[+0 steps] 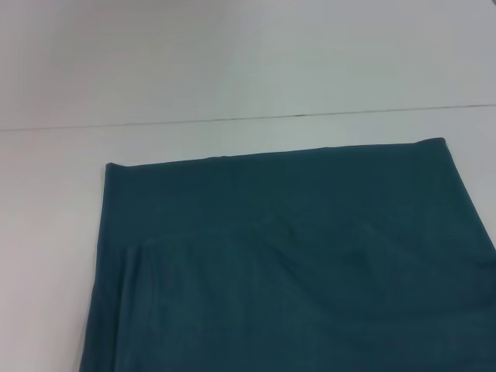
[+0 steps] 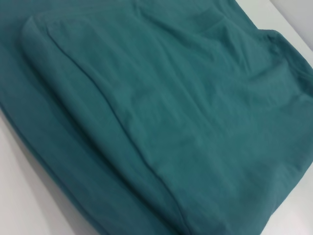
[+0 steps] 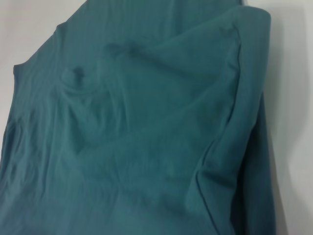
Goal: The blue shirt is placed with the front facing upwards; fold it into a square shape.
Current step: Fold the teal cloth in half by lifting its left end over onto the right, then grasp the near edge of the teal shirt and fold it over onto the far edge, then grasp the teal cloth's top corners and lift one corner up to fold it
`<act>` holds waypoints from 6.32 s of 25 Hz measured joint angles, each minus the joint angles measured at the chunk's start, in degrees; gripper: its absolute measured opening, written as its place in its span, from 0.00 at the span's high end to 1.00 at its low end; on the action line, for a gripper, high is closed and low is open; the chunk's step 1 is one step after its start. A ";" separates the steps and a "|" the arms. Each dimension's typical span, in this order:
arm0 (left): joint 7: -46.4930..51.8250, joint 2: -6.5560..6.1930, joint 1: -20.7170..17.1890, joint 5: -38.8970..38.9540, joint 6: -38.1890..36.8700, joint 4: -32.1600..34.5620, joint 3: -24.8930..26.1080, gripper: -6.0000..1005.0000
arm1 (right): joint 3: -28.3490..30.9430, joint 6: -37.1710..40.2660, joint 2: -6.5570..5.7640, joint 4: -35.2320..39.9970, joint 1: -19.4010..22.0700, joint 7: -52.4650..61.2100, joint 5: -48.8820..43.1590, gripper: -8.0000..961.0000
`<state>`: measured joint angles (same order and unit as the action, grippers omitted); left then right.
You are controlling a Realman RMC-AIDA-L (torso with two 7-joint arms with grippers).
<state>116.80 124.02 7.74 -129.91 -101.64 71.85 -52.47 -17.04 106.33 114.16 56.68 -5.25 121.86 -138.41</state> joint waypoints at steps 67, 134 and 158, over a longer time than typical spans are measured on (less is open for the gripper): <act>3.02 -8.70 34.66 -0.61 38.01 -29.29 9.73 0.94 | 3.28 -38.93 -7.71 -23.38 -33.63 7.48 6.04 0.80; 27.84 -4.70 35.51 -15.73 49.10 -33.10 0.68 0.12 | -7.48 -46.45 5.18 -14.36 -31.32 -15.56 14.84 0.09; 20.95 -3.37 36.76 -15.11 50.02 -35.24 1.17 0.59 | -7.59 -47.84 4.87 -16.72 -32.27 -15.53 14.84 0.09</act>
<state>137.75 120.65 44.50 -145.01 -51.62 36.61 -51.30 -24.63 58.50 119.03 39.96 -37.52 106.33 -123.57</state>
